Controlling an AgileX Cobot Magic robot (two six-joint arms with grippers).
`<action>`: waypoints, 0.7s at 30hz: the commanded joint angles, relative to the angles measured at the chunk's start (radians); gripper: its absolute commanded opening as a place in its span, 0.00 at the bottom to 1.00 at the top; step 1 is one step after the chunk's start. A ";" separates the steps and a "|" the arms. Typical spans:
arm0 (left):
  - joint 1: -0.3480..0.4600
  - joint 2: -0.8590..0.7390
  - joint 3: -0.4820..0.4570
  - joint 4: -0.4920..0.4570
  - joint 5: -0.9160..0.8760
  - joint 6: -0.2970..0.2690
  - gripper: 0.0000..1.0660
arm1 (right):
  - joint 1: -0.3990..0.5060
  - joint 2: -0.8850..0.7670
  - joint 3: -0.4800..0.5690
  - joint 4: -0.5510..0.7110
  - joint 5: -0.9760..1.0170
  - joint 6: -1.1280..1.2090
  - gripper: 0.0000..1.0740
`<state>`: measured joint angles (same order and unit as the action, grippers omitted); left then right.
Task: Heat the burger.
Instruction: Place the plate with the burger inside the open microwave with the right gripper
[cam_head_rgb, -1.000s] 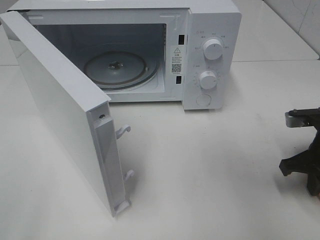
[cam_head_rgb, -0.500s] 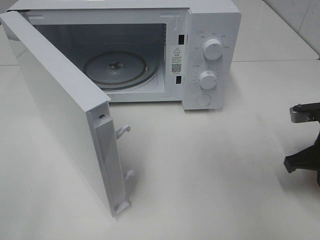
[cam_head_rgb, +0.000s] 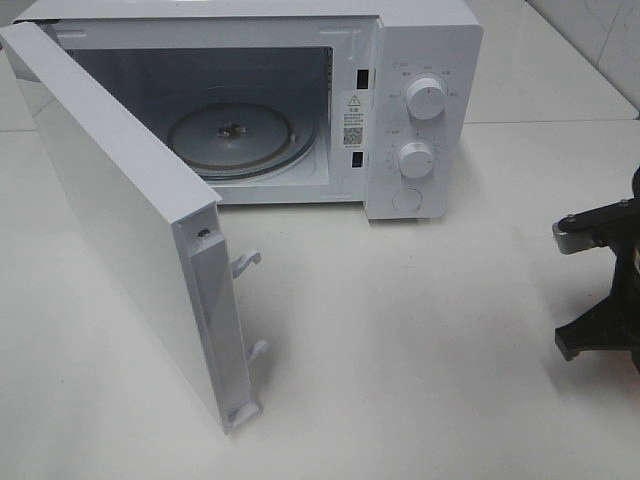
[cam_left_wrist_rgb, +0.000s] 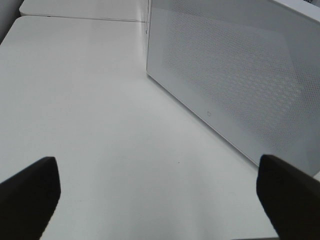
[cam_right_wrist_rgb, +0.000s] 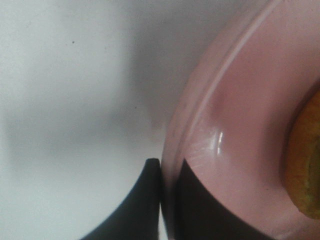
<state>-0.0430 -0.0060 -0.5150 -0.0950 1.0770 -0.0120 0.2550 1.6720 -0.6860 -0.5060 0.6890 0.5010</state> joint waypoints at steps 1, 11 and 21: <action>0.003 -0.014 0.000 -0.010 -0.011 0.000 0.94 | 0.023 -0.008 0.000 -0.070 0.057 0.032 0.00; 0.003 -0.014 0.000 -0.010 -0.011 0.000 0.94 | 0.117 -0.008 0.000 -0.124 0.133 0.073 0.00; 0.003 -0.014 0.000 -0.010 -0.011 0.000 0.94 | 0.213 -0.008 0.000 -0.123 0.178 0.064 0.00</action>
<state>-0.0430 -0.0060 -0.5150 -0.0950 1.0770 -0.0120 0.4470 1.6720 -0.6860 -0.5820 0.8090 0.5580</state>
